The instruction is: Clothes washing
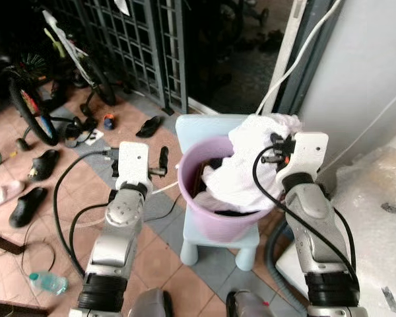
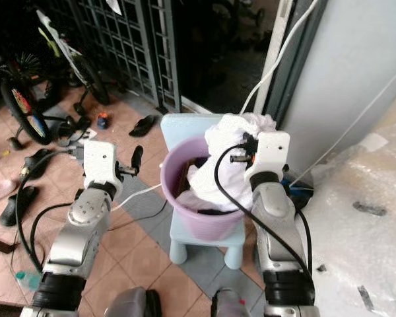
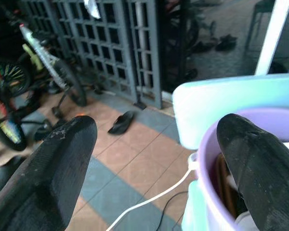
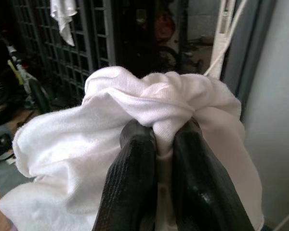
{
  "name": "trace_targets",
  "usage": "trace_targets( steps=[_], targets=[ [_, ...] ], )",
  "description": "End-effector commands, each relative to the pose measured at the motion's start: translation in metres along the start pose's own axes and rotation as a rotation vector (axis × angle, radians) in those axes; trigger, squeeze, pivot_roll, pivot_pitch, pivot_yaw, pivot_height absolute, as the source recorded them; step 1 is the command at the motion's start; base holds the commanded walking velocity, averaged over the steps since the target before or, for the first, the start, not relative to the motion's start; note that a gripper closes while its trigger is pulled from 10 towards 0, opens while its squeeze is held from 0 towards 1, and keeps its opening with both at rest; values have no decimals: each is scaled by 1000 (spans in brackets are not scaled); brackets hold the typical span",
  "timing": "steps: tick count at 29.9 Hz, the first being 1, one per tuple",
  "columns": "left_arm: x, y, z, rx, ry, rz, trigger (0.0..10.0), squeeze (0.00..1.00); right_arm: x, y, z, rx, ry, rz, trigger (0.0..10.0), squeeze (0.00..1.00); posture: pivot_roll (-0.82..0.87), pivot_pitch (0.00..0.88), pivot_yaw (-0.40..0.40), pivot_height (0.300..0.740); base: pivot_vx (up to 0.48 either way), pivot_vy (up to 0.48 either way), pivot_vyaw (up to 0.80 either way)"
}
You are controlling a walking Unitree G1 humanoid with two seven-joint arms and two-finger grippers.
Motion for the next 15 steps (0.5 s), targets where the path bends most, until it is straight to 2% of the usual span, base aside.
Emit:
trace_targets(
  steps=[1,9,13,15],
  targets=[
    [3,-2,0,4,7,8,10000,0,7,14,2,-48,24,0,10000,0,-31,0,51,740,-266,0,0],
    [2,-1,1,2,2,7,10000,0,5,14,4,-42,19,1,10000,0,-32,0,46,740,-266,0,0],
    [0,1,2,-15,-7,-5,10000,0,7,15,6,-41,22,3,10000,0,-32,0,44,740,0,0,0],
    [-2,6,1,-46,-32,-41,10000,0,8,16,7,-41,27,1,10000,0,-33,0,41,740,0,0,-675]
  ],
)
Point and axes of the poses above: a point about 5 cm out from each wrist's last joint towards the gripper, its own z axis pointing out of the wrist towards the gripper, its own y axis along the axis of the wrist's last joint, x = y × z, the point moved 4 cm from there along z, pointing out of the wrist towards the gripper, and after that the axes turned 6 degrees about z, right-handed, at the moved point
